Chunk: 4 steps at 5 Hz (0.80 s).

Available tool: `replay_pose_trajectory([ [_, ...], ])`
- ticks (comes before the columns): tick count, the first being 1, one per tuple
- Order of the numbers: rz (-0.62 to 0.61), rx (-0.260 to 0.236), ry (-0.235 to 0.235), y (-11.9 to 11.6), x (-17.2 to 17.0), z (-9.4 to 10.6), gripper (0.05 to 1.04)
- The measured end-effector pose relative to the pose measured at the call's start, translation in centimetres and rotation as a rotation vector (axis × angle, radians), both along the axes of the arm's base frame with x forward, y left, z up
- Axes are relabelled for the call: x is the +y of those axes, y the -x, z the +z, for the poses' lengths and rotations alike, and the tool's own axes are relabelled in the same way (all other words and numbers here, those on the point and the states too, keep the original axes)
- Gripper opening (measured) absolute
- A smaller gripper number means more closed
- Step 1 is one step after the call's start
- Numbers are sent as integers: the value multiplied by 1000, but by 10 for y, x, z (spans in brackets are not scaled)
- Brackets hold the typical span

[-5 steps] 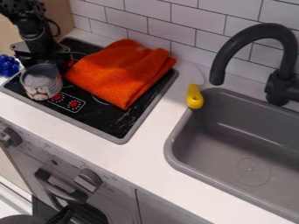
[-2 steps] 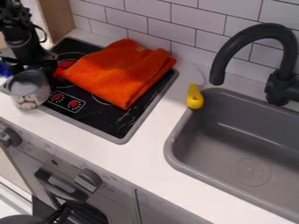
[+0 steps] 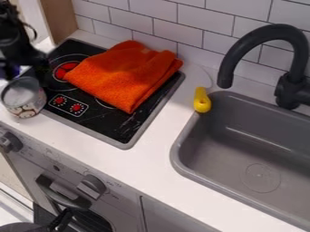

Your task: Move the can to the bottom side of the table

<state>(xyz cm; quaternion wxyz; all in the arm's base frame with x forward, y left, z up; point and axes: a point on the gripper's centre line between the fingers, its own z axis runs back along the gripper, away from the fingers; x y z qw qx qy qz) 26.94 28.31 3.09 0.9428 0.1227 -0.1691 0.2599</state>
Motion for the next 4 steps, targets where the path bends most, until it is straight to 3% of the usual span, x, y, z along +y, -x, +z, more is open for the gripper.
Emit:
replay_pose_trajectory([
  [2,43,-67,-4,-39,3,9,997],
  [3,63,-78,-5,-54,3,18,997],
  [4,47,-52,3,-55,-3,18,997],
])
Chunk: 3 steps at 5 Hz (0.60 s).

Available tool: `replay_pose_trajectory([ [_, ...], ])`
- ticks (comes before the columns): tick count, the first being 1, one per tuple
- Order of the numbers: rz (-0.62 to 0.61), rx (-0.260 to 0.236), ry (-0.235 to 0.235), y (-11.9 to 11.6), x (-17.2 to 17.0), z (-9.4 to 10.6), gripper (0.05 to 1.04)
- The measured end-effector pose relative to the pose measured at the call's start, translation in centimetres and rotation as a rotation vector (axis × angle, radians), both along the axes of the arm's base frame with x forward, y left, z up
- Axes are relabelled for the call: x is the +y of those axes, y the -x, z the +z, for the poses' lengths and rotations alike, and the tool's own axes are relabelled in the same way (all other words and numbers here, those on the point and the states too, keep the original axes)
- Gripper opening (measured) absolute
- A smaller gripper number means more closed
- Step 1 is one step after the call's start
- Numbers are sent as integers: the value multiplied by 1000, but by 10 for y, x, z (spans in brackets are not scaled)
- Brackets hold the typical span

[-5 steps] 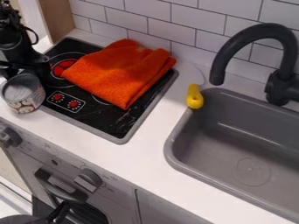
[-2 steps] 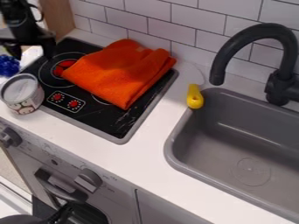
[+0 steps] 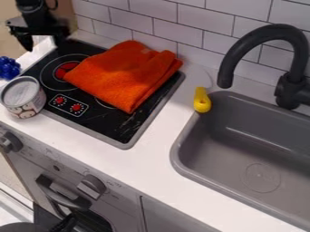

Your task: Move the can to the bottom side of the table

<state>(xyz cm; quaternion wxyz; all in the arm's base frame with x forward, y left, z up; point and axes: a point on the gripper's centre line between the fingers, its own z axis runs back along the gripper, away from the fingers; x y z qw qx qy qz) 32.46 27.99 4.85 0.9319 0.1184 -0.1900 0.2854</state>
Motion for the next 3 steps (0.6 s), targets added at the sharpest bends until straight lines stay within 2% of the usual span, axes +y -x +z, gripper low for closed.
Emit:
replay_pose_trajectory([
  [1,-111,-7,-28,6,-18,11,997],
  [2,-214,-30,-48,2,-37,26,997],
  [3,-339,-48,-45,-6,-58,32,997],
])
